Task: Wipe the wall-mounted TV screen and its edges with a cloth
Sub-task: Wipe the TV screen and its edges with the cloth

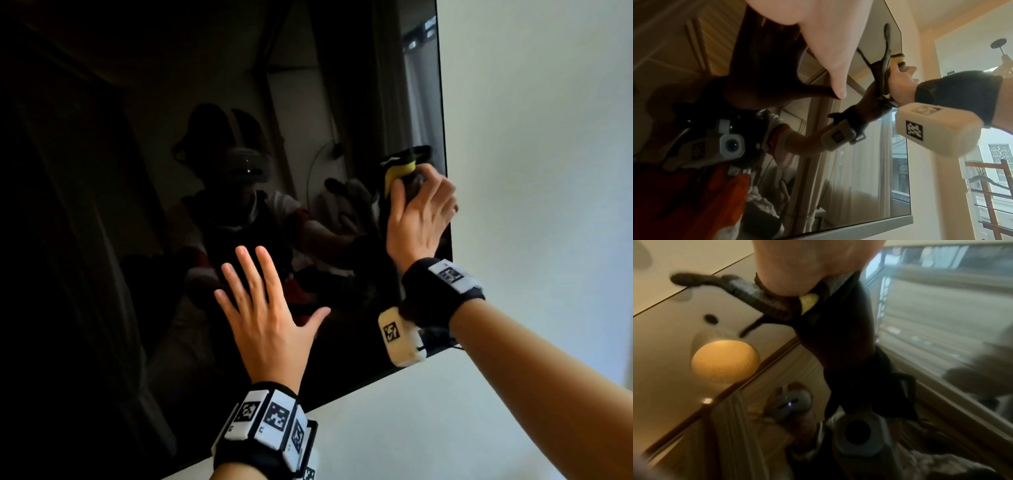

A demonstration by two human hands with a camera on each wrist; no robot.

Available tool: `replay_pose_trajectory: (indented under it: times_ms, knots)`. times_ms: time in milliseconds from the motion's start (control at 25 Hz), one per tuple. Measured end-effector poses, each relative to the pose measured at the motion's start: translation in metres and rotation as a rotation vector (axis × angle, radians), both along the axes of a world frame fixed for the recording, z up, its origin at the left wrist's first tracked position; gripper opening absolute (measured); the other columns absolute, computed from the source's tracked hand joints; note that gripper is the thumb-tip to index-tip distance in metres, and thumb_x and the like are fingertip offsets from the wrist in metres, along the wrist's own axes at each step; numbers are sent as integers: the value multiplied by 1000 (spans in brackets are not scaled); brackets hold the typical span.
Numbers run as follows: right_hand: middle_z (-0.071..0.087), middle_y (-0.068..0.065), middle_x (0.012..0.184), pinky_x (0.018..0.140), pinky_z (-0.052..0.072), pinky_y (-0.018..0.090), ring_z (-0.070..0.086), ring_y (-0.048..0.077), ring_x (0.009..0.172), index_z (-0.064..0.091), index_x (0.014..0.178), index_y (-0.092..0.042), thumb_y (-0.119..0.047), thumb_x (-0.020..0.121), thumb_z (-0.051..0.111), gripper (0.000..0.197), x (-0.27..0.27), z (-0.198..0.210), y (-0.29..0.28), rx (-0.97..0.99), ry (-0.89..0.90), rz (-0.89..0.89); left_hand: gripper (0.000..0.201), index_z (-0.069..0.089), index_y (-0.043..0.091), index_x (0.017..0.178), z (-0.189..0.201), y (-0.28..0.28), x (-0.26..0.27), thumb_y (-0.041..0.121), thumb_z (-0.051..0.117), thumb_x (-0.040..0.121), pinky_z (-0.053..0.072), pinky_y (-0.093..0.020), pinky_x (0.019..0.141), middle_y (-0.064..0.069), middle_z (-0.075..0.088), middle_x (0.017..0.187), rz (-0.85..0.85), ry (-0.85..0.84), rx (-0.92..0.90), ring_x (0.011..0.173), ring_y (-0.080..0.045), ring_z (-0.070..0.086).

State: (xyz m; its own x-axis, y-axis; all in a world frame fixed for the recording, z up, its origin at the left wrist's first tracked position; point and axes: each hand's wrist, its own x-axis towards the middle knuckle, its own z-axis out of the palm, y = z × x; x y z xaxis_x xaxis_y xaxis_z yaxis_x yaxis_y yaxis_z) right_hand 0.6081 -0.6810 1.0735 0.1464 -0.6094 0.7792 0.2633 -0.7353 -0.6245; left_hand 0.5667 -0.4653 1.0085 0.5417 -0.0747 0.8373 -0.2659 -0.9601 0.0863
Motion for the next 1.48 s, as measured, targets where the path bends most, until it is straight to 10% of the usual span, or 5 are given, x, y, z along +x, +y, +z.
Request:
replay_pose_trajectory:
  times_ms: [160, 320, 520, 680, 1480]
  knots:
    - [46, 10, 114, 85, 29, 35, 40, 26, 102, 43, 119, -20, -46, 90, 49, 40, -4, -40, 6, -570, 41, 14, 128, 12, 5, 154, -4, 1, 4, 64, 78, 61, 15, -60, 114, -21, 7, 161, 0, -38, 0, 147, -42, 8]
    - [44, 11, 117, 93, 25, 35, 38, 25, 106, 43, 122, -20, -48, 89, 40, 43, 3, -16, -31, 65, -21, 9, 127, 10, 5, 154, -5, 2, 5, 66, 74, 63, 13, -61, 114, -22, 7, 160, -1, -50, 4, 147, -42, 7]
    - [44, 10, 115, 87, 28, 34, 40, 26, 103, 41, 120, -22, -44, 90, 47, 38, -5, -82, -4, -452, 64, 24, 128, 6, 6, 154, -7, -3, 1, 64, 75, 64, 11, -61, 115, -22, 2, 160, -33, -27, -13, 147, -43, 3]
    - [44, 12, 118, 88, 22, 28, 37, 23, 105, 35, 119, -27, -43, 89, 43, 35, 0, -66, -20, 18, 6, 9, 123, 12, 8, 155, -39, -23, -9, 66, 73, 65, 20, -58, 116, -20, 5, 161, -92, 8, 130, 147, -41, 9]
    - [43, 11, 117, 97, 26, 36, 38, 26, 110, 40, 121, -17, -38, 90, 45, 38, -5, -177, 23, 3, 74, 13, 114, 11, 11, 155, -67, -24, 5, 59, 72, 73, 15, -57, 117, -19, 7, 161, -35, -2, 224, 148, -40, 7]
